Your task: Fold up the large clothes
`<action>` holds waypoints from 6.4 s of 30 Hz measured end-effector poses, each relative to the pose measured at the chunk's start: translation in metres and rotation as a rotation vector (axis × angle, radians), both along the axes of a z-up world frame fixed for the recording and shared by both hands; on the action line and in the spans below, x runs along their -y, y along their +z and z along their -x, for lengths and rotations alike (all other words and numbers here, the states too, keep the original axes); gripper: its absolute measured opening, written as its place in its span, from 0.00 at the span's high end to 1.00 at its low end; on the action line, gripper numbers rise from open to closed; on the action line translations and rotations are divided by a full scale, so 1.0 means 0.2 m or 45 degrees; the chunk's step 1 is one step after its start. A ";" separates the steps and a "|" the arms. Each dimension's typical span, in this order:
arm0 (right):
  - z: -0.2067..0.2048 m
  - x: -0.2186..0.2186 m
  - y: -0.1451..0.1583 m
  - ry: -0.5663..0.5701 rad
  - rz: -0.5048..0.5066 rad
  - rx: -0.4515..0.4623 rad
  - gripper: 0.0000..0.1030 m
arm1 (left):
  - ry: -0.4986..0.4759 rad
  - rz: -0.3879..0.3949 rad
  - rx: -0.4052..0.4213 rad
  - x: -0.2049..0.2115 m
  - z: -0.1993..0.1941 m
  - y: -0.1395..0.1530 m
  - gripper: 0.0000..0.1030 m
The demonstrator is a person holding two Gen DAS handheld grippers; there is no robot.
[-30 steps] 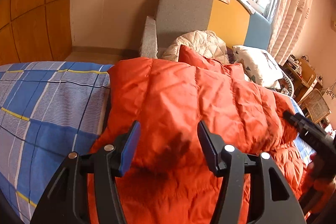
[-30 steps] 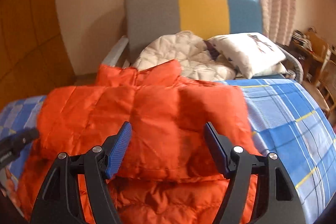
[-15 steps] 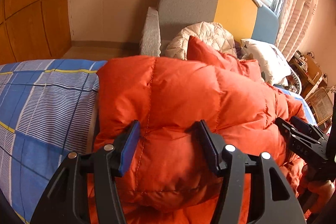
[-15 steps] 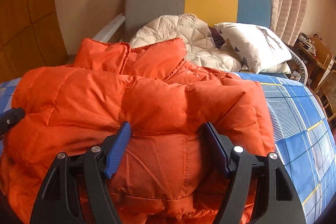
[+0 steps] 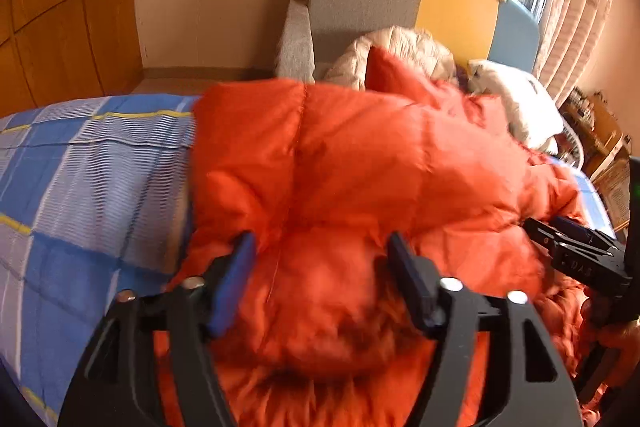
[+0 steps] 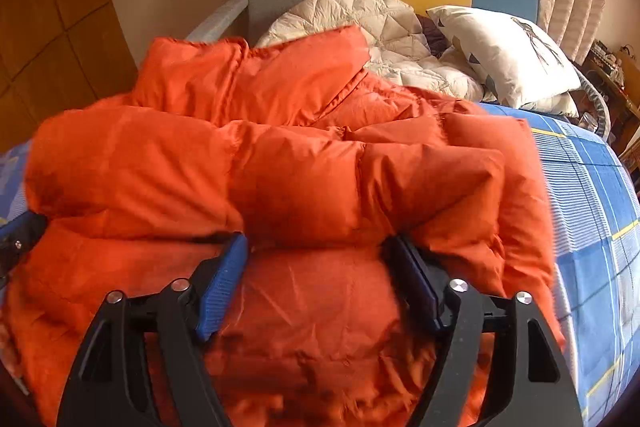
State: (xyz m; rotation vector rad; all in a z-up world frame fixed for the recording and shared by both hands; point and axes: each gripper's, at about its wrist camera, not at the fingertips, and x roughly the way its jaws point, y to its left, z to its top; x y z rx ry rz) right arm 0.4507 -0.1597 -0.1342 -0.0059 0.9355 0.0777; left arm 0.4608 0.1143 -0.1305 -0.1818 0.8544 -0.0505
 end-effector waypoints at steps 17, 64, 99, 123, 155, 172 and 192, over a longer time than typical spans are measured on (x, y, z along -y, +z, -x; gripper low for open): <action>1.11 0.65 0.09 -0.074 0.066 -0.157 0.20 | 0.020 0.105 -0.022 -0.45 1.10 -0.02 0.33; 1.99 0.66 0.70 0.177 -0.431 0.135 0.93 | -0.238 0.491 0.236 -0.56 1.98 0.38 0.94; 0.80 0.73 0.49 -0.201 -0.674 0.163 0.14 | 0.039 0.492 0.109 -0.58 0.58 0.31 0.15; 1.30 0.85 0.31 -0.173 -0.613 0.062 0.91 | -0.091 0.654 0.099 -0.65 1.18 0.05 0.97; 1.16 0.55 0.33 0.124 0.065 -0.006 0.88 | -0.272 0.034 0.160 -0.47 1.26 0.28 0.98; 0.85 0.68 0.58 -0.151 -0.014 0.230 0.98 | -0.005 0.225 0.259 -0.64 0.84 0.42 1.00; 0.54 0.68 0.17 -0.343 -0.011 0.054 0.76 | 0.297 0.034 0.112 -0.61 0.56 0.17 0.75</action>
